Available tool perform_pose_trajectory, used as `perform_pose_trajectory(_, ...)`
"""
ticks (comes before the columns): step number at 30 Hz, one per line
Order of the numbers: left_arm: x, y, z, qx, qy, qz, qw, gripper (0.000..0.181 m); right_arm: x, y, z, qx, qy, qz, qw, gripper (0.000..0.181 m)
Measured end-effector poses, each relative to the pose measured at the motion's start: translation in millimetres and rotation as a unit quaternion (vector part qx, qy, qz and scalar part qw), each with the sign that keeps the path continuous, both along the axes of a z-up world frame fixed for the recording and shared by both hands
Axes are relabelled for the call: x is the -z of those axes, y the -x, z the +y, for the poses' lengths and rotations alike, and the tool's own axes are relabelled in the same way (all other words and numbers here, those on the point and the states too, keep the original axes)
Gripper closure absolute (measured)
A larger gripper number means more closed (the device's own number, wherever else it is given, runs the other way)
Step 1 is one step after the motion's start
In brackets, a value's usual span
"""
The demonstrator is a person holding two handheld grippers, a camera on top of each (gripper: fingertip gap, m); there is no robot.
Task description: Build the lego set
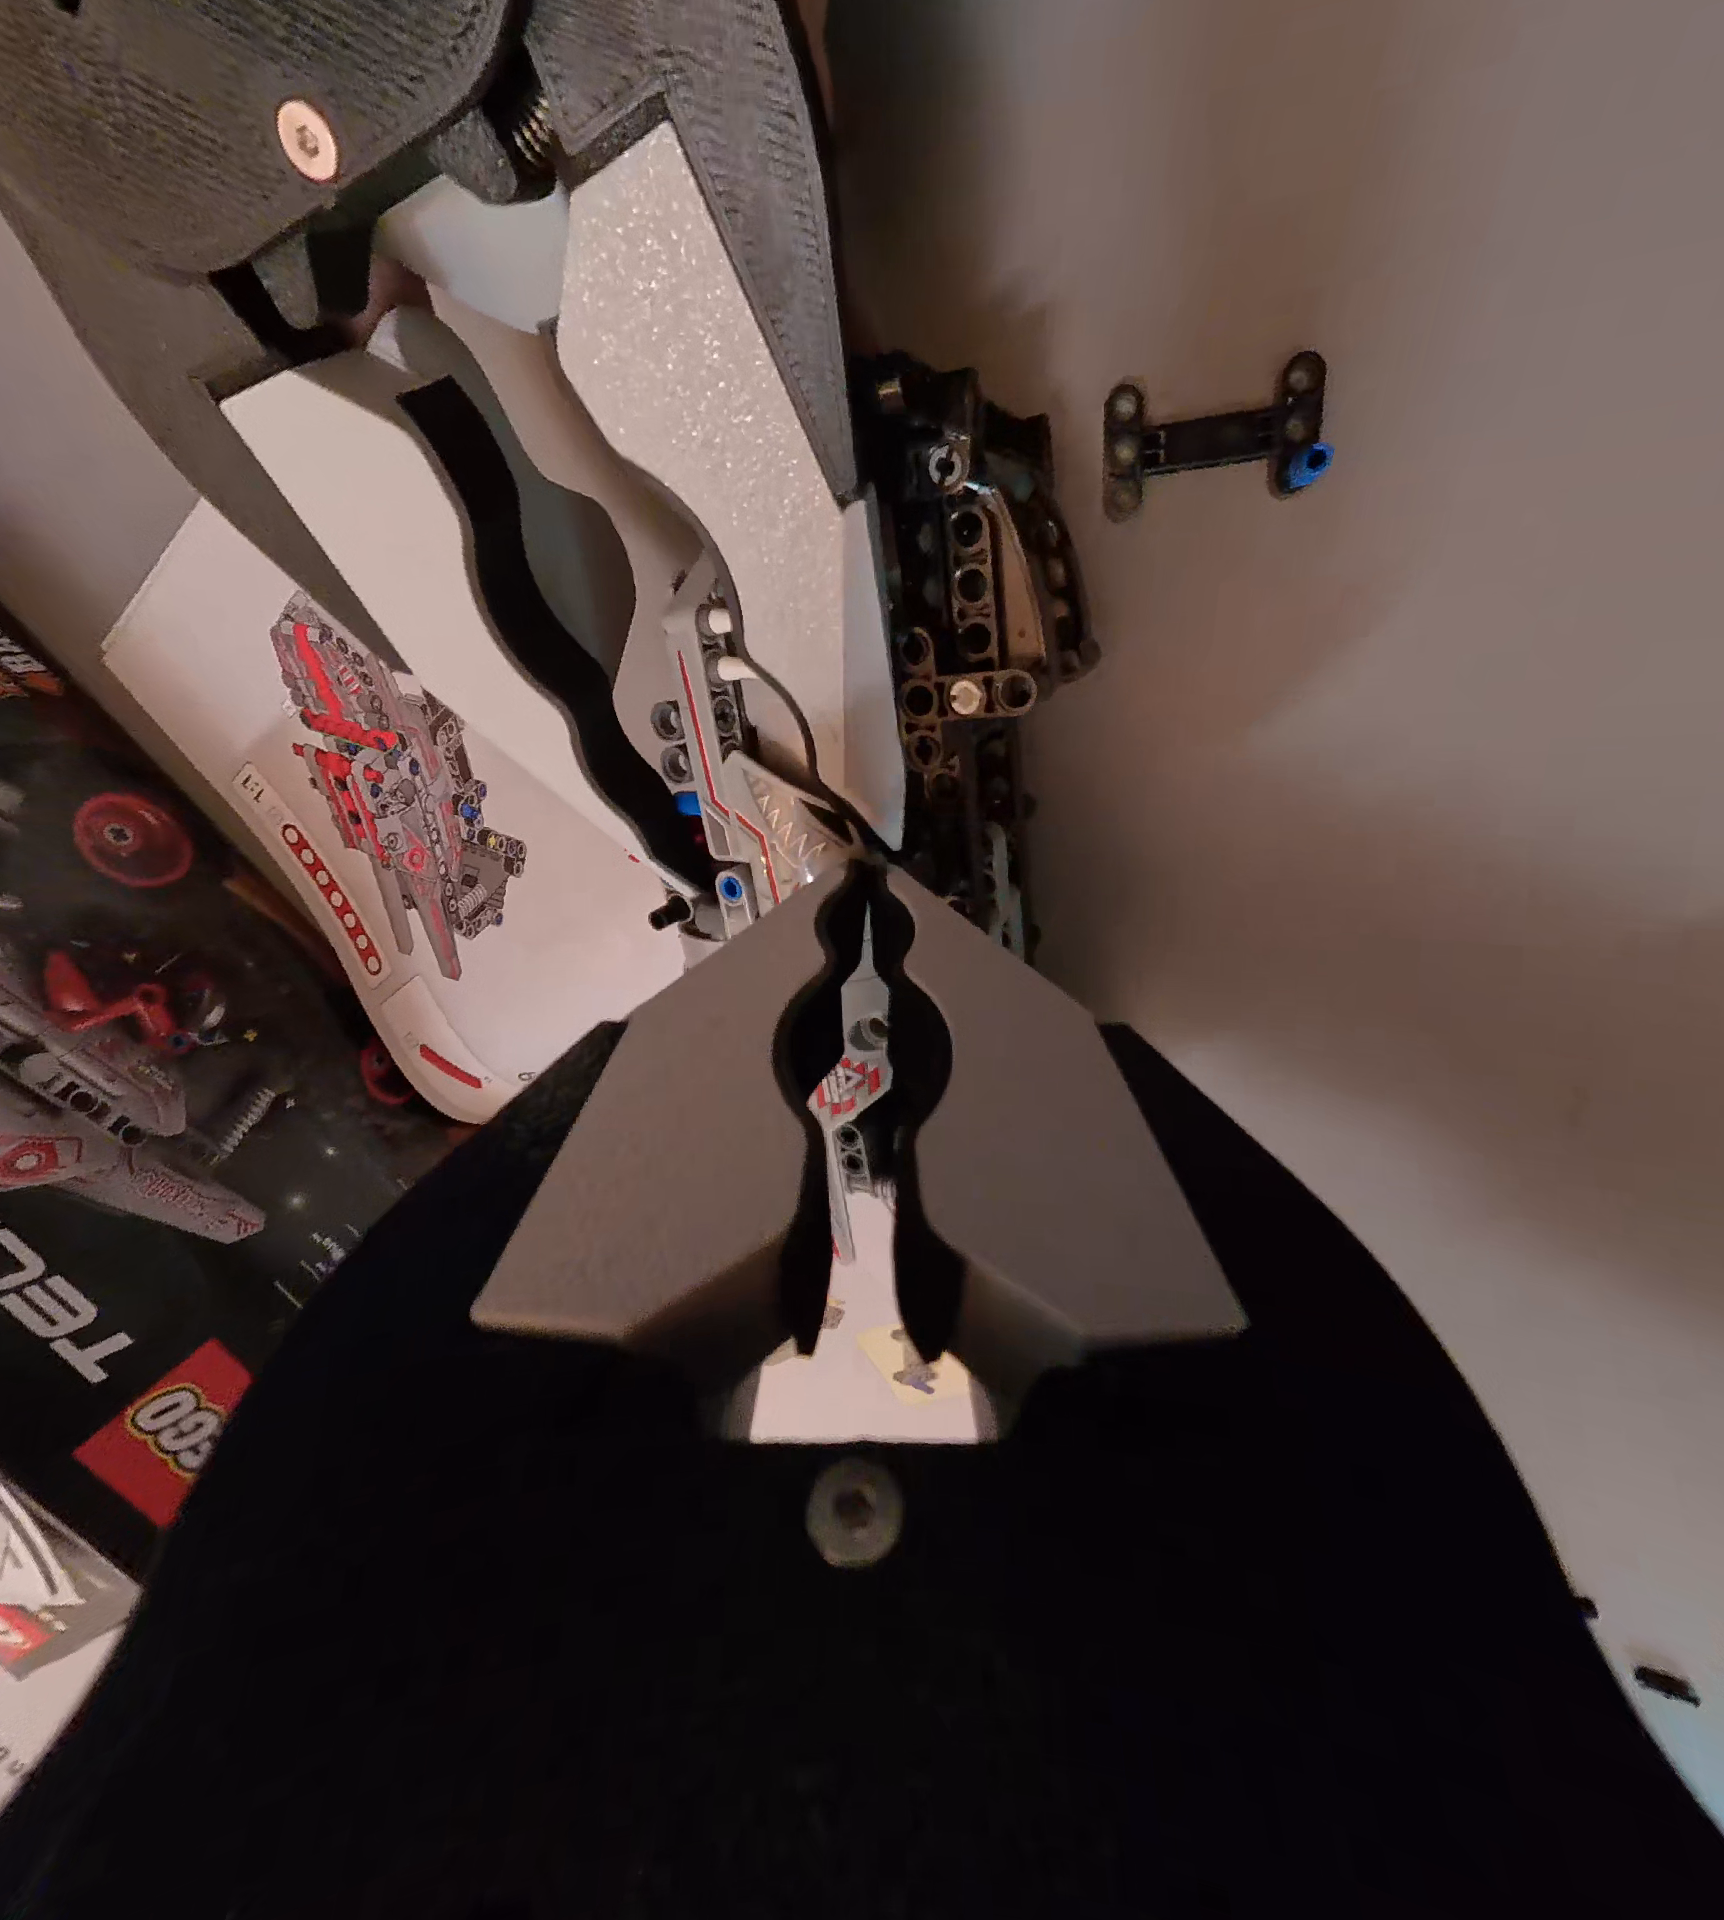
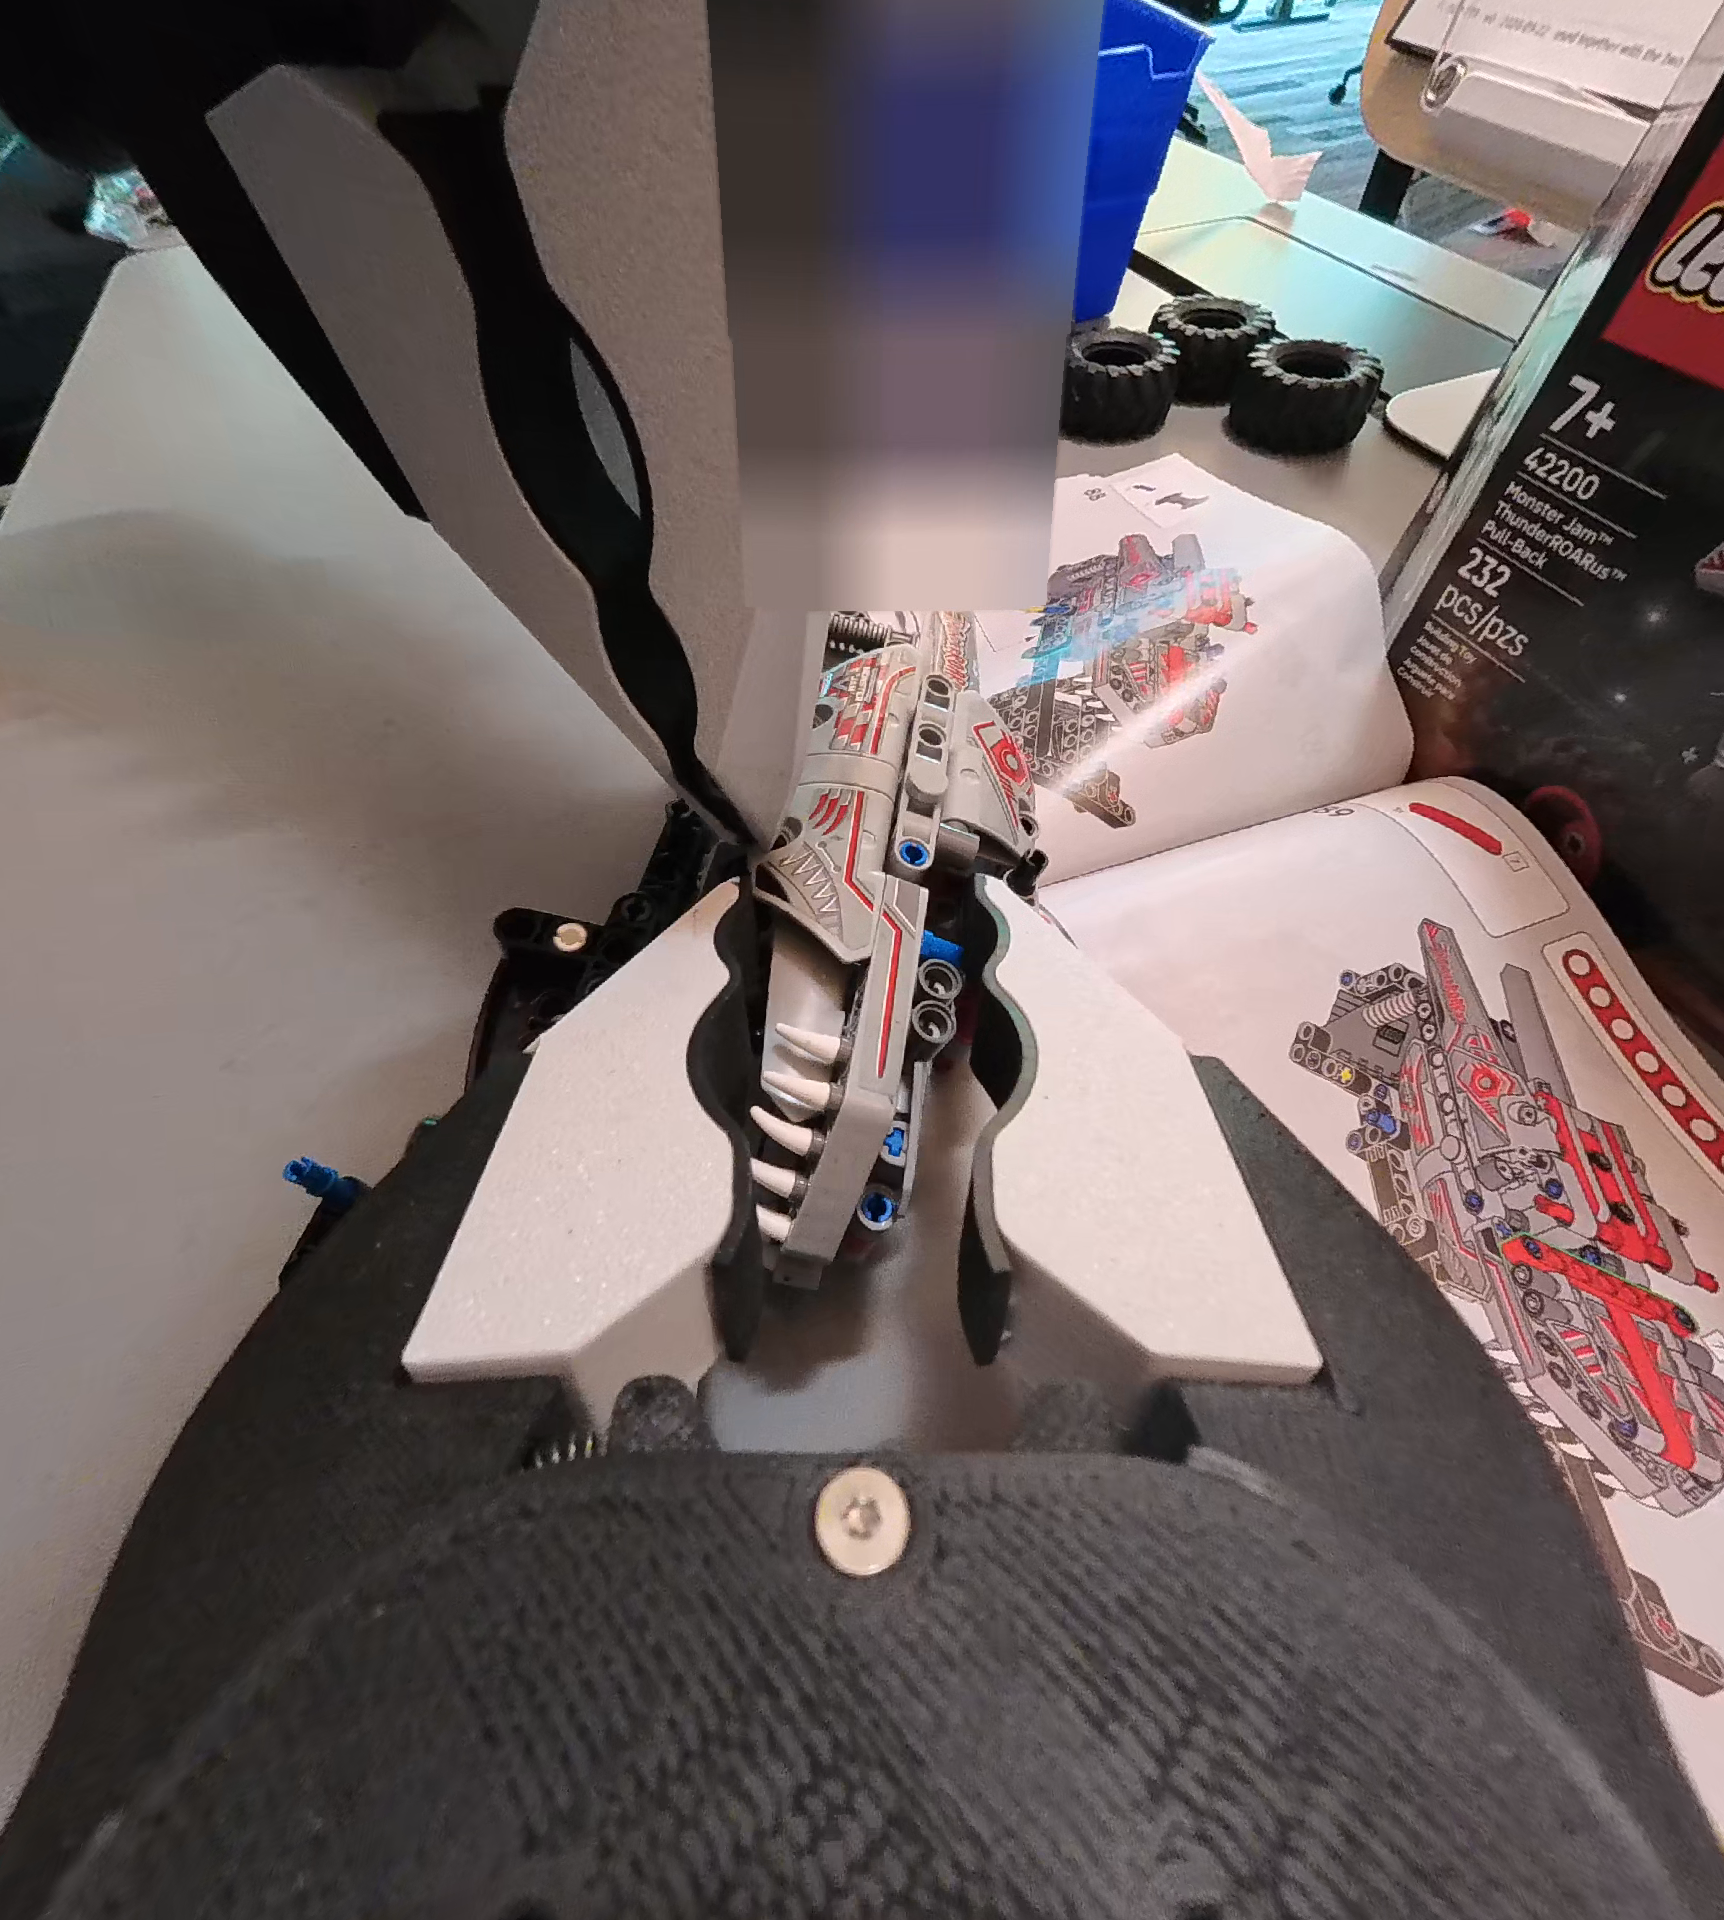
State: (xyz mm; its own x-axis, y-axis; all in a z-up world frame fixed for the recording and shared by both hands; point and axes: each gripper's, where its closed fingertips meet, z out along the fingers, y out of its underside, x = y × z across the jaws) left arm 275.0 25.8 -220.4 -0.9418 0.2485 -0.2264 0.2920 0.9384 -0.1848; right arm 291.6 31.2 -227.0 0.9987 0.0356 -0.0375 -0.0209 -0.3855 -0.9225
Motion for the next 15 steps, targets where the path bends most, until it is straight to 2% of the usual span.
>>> perform_pose_trajectory(3, -2, 2, 1, -0.010, 0.036, 0.011, 0.999, 0.181, -1, 2, 0, -0.006, -0.003, -0.012, 1.000, 0.144)
perform_pose_trajectory(6, -16, -1, 0, -0.034, 0.092, 0.028, 0.995, 0.181, -2, 7, -2, -0.023, -0.007, -0.010, 1.000, 0.142)
perform_pose_trajectory(15, -7, 7, 0, 0.010, 0.047, 0.059, 0.997, 0.181, -13, 18, -11, -0.068, -0.027, -0.018, 0.997, 0.138)
